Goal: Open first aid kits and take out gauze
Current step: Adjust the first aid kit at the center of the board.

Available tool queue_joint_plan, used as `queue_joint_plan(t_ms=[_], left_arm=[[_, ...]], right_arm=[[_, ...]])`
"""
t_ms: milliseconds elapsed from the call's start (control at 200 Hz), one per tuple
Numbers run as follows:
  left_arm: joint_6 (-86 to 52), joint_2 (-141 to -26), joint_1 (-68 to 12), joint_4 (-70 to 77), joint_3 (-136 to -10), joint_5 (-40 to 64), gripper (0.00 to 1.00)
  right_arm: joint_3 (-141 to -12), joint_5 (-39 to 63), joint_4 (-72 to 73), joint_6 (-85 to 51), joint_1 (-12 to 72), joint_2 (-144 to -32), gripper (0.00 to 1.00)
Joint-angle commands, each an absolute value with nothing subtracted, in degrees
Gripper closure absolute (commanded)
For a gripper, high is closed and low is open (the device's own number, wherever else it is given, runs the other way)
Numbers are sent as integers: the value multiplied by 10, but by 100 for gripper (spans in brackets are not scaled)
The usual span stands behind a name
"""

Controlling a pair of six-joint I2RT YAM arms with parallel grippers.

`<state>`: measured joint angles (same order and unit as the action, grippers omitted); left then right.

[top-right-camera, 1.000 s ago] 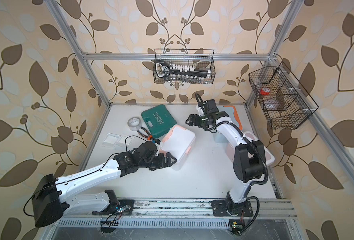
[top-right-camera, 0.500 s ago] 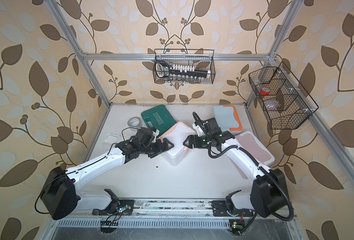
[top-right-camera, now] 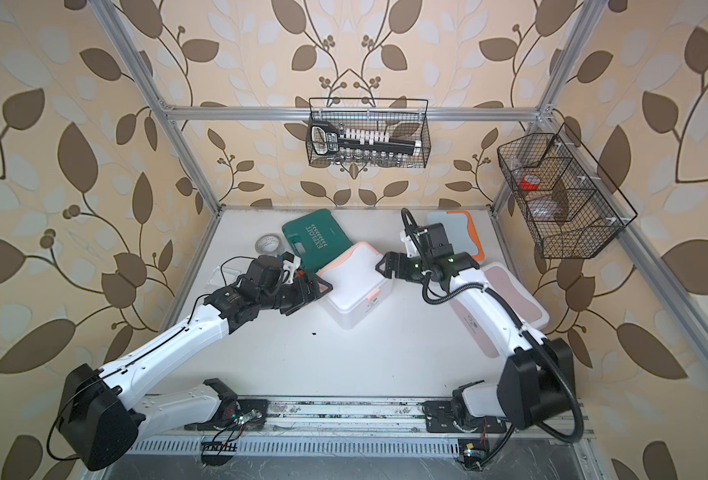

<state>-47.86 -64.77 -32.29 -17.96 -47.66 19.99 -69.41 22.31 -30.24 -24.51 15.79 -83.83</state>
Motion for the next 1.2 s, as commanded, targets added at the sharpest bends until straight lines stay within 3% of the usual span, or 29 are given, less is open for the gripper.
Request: queue_joint_plan(t_ms=[0, 175, 295, 440, 780, 1005, 1195], left_arm=[[-510, -630, -368, -176, -473, 187, 1], [-521, -667, -407, -145, -475, 171, 1], [-505, -699, -399, -140, -498, 162, 1], [-494, -740, -356, -121, -525, 200, 1], [-445, -798, -283, -119, -585, 262, 1], [-404, -873, -224, -147, -661, 297, 1], [-393, -831, -173, -183, -644, 306, 1]], right_arm=[[-788, 223, -263, -223, 145, -925, 8], [-887, 271, -277, -185, 143, -1047, 16], [-869, 302, -282, -163, 166, -1053, 18], [-798, 293, -300, -155, 194, -1005, 21], [-580, 284, -305, -221, 278, -762, 22], [-537, 195, -358, -269, 322, -685, 15], [-590, 120, -417, -256, 305, -667, 3]])
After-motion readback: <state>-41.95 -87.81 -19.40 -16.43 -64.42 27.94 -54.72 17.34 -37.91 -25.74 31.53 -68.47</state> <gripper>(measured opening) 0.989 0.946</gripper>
